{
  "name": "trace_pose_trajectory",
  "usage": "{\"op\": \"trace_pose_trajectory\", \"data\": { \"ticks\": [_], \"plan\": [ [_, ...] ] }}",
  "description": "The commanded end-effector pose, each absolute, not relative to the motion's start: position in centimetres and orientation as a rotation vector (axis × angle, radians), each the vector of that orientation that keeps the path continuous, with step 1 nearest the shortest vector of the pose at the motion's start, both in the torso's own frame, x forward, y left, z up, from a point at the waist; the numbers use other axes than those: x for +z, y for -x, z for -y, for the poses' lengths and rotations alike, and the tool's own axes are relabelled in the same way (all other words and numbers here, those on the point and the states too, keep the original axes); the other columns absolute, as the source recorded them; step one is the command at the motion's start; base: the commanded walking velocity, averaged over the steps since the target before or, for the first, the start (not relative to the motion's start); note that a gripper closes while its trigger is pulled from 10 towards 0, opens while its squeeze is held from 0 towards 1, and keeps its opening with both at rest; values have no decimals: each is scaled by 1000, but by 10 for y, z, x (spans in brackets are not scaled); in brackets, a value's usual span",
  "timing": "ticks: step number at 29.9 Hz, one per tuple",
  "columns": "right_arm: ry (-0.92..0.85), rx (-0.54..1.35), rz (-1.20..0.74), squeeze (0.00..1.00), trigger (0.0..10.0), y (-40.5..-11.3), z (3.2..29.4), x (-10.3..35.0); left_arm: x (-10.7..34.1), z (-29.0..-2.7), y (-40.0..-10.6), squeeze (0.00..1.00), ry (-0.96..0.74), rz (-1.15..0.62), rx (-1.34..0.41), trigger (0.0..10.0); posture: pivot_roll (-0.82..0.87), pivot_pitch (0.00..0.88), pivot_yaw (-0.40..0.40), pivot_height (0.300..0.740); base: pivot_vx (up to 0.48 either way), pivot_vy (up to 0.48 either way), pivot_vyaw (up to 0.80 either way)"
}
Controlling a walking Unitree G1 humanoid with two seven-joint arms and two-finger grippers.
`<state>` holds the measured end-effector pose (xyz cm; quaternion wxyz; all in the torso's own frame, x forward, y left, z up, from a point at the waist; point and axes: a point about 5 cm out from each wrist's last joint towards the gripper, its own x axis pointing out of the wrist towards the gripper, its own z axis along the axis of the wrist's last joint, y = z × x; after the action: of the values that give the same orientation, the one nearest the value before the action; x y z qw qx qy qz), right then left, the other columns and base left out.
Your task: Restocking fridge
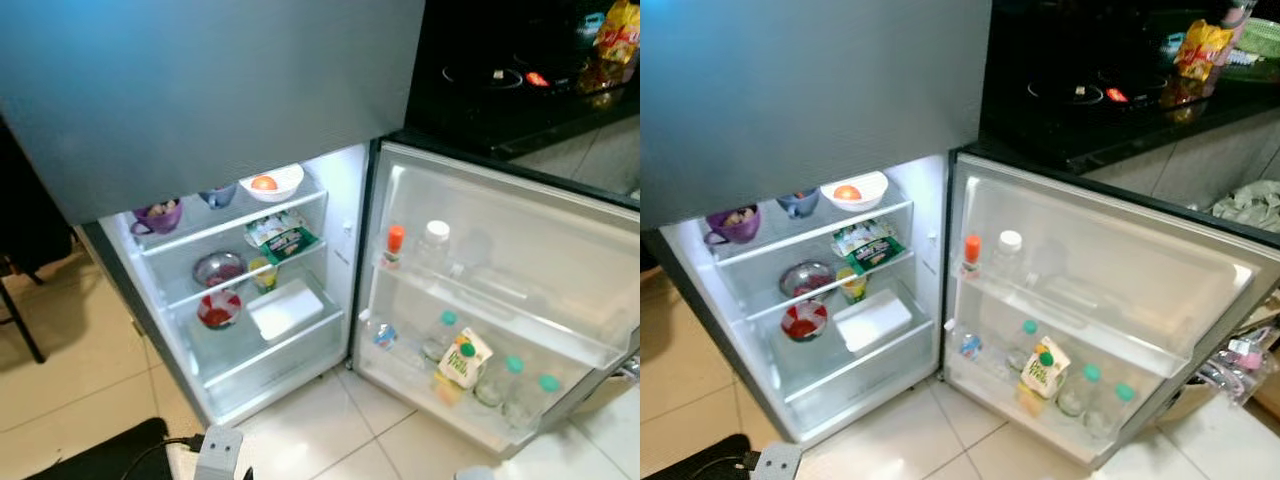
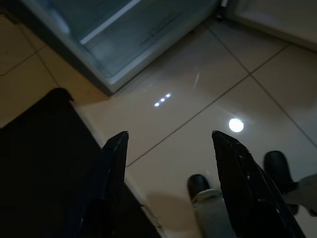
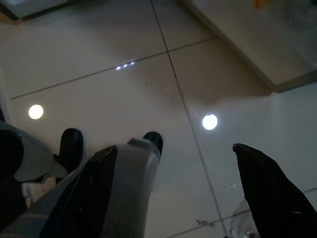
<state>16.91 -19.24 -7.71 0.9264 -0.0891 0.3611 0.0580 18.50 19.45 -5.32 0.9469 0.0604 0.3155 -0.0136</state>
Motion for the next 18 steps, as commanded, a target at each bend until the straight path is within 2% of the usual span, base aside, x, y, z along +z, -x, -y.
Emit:
{"op": "trace_pose_trajectory", "data": {
  "ticks": [1, 2, 6, 9, 11, 12, 15, 18],
  "plan": [
    [222, 95, -685, 0, 10000, -179, 201, -69, -55, -198, -181, 0, -130, -661, -26, 10000, -113, 93, 1, 740, 0, 0, 0],
    [222, 95, -685, 0, 10000, -179, 201, -69, -55, -198, -181, 0, -130, -661, -26, 10000, -113, 93, 1, 740, 0, 0, 0],
    [395, 40, -502, 0, 10000, -217, 233, -33, -55, -200, -180, 0, -134, -657, -22, 10000, -113, 97, 1, 740, 0, 0, 0],
    [478, 191, -431, 0, 10000, -233, 235, -15, -54, -201, -181, 0, -137, -658, -20, 10000, -117, 97, 3, 740, 0, 0, 0],
    [471, 398, -366, 0, 10000, -252, 231, 13, -54, -202, -182, 0, -141, -658, -20, 10000, -122, 100, 5, 740, 0, 0, 0],
    [471, 398, -366, 0, 10000, -252, 231, 13, -54, -202, -182, 0, -141, -658, -20, 10000, -122, 100, 5, 740, 0, 0, 0],
    [544, 664, -316, 0, 10000, -260, 226, 51, -54, -203, -183, 0, -144, -658, -21, 10000, -122, 101, 4, 740, 0, 0, 0],
    [578, 716, -300, 0, 10000, -261, 226, 62, -54, -203, -183, 0, -145, -658, -21, 10000, -122, 101, 4, 740, 0, 0, 0]
  ]
}}
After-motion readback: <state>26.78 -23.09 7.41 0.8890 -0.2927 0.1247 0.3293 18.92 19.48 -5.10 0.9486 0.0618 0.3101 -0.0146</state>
